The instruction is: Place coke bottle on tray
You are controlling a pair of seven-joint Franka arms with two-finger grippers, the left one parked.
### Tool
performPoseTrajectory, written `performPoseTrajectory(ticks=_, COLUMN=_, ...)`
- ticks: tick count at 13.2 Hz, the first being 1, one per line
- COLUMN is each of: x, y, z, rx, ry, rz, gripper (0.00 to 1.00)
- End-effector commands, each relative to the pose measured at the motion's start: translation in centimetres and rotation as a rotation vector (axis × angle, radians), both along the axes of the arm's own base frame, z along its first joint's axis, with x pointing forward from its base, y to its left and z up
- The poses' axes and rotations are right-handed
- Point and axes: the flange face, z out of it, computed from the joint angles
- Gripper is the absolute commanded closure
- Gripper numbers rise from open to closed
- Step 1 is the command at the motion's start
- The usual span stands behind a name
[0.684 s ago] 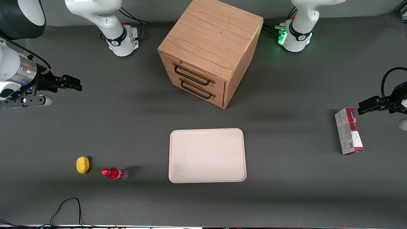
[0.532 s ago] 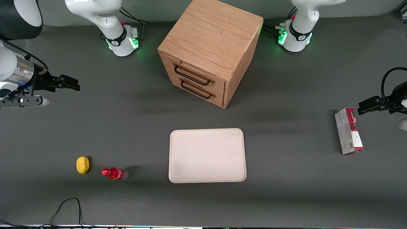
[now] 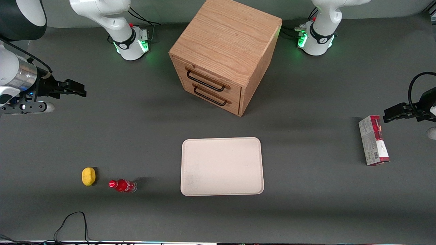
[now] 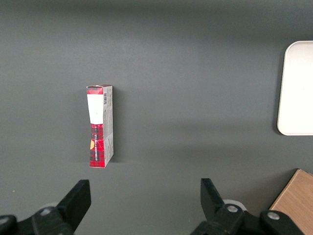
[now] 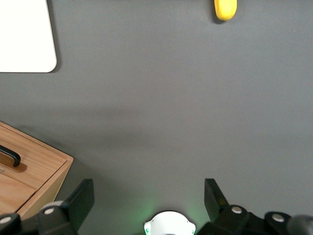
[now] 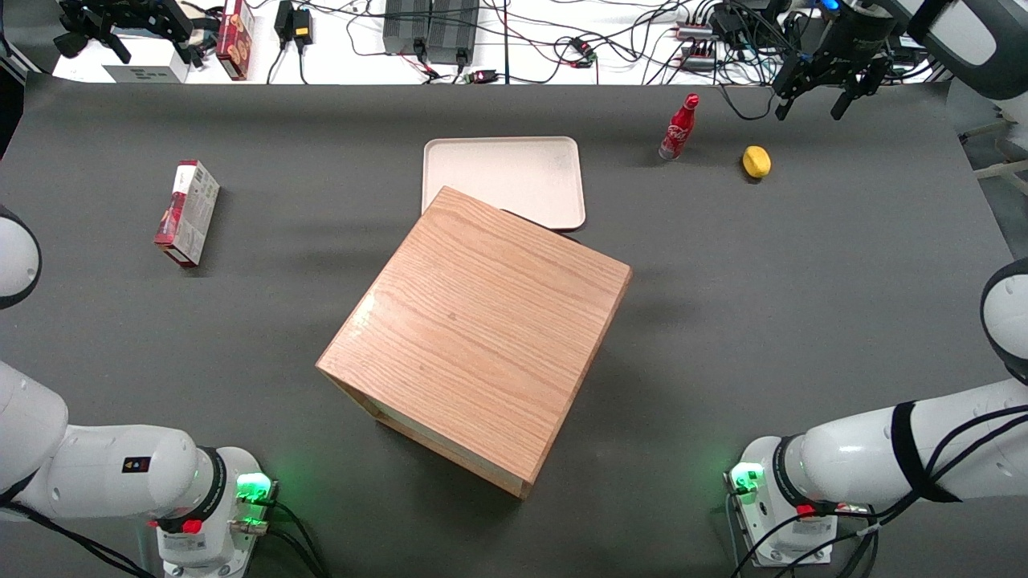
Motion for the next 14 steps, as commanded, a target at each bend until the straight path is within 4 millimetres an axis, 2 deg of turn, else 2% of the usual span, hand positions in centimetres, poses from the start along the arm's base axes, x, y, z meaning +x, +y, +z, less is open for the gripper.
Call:
performPoseTrajectory(ticks=1, x=0.7, y=0.9, z=0.6, rx=0.018, ry=-0.003, rz=0.021, gripper=0.0)
performPoseTrajectory(ticks=6, x=1.0, y=1.0, z=0.6, rx=0.016, ry=-0.006, rz=0.031, gripper=0.0)
performPoseTrajectory(ticks=9, x=2.9, y=1.3, z=-0.5, rx=0.017, ry=0.004, rz=0.032, gripper=0.0)
performPoseTrajectory(ticks=10, x=3.7, y=1.3, z=-0.3, rx=0.017, ry=-0.006, rz=0.031, gripper=0.0)
performPoseTrajectory(ticks=12, x=6.9, y=1.6, z=-0.8, rx=0.016, ry=-0.025, rz=0.028, gripper=0.0)
performPoseTrajectory(ticks=14, x=10.3, y=1.9, z=-3.5, rx=0.004, ry=-0.015, rz=0.025, gripper=0.0)
